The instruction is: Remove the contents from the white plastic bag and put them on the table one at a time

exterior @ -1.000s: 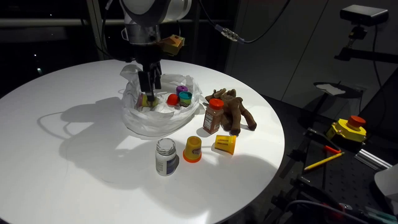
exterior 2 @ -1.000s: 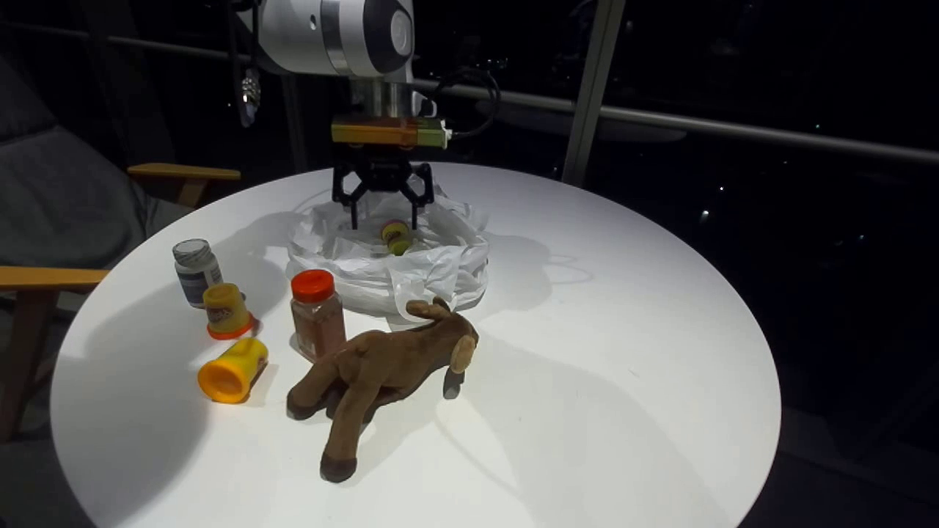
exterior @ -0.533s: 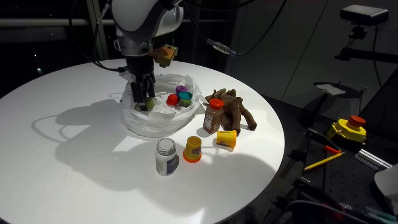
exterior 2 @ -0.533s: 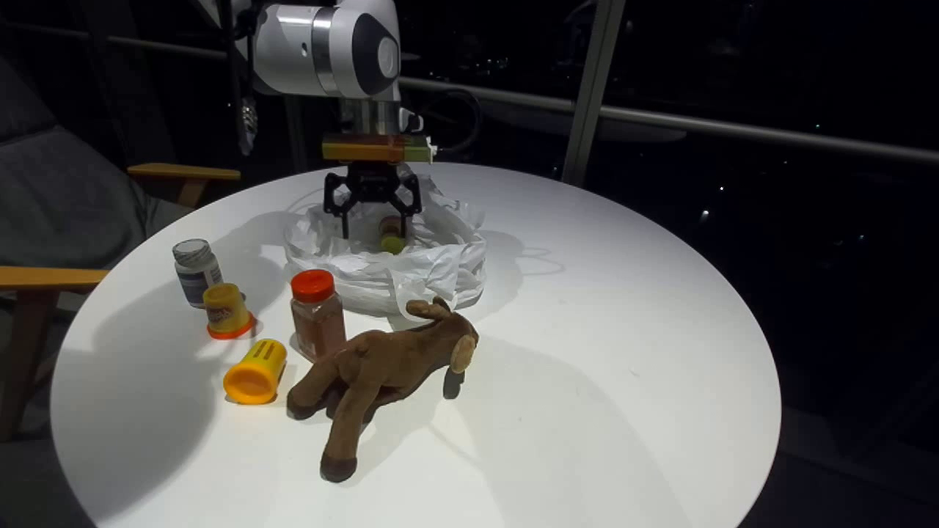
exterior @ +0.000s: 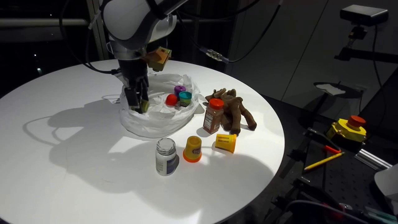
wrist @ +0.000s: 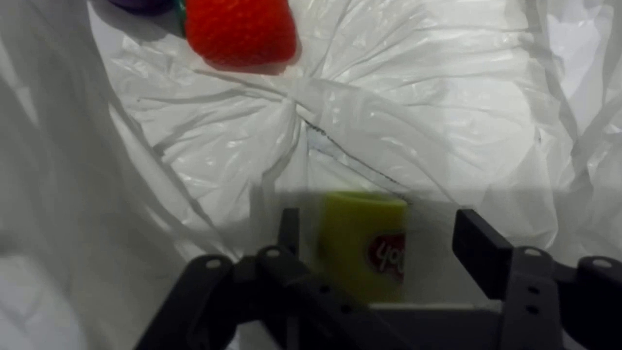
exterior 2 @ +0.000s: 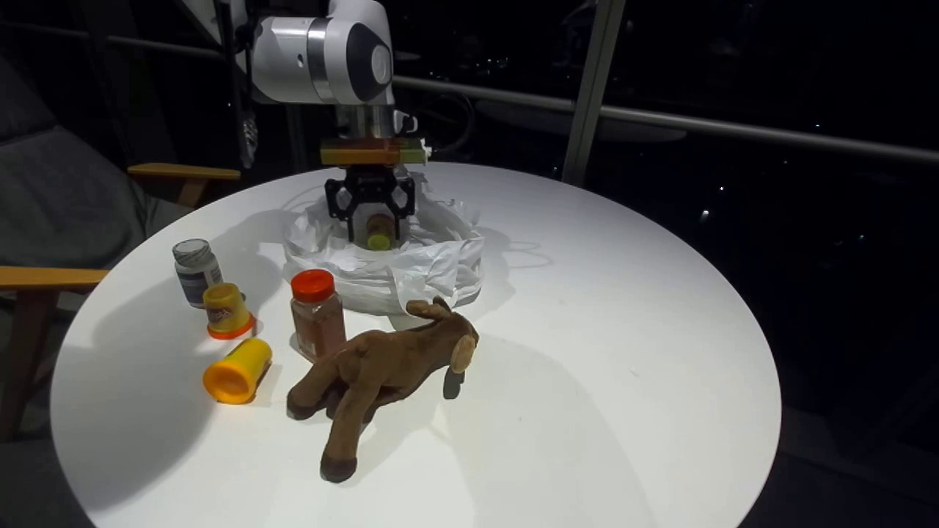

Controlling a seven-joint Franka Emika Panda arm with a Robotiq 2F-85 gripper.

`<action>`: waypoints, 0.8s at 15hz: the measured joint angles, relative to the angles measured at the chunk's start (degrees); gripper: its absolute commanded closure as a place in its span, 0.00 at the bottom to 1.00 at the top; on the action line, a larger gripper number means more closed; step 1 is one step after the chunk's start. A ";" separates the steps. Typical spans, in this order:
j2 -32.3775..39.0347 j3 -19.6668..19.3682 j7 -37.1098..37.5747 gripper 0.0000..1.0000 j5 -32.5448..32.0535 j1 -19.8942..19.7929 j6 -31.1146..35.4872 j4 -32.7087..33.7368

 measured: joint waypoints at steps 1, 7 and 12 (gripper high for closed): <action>0.36 -0.21 0.22 0.29 -0.28 0.11 0.10 0.68; 1.53 -1.21 0.92 0.64 -0.78 0.54 0.45 4.01; 1.50 -1.54 1.08 0.79 -1.33 0.74 0.45 4.31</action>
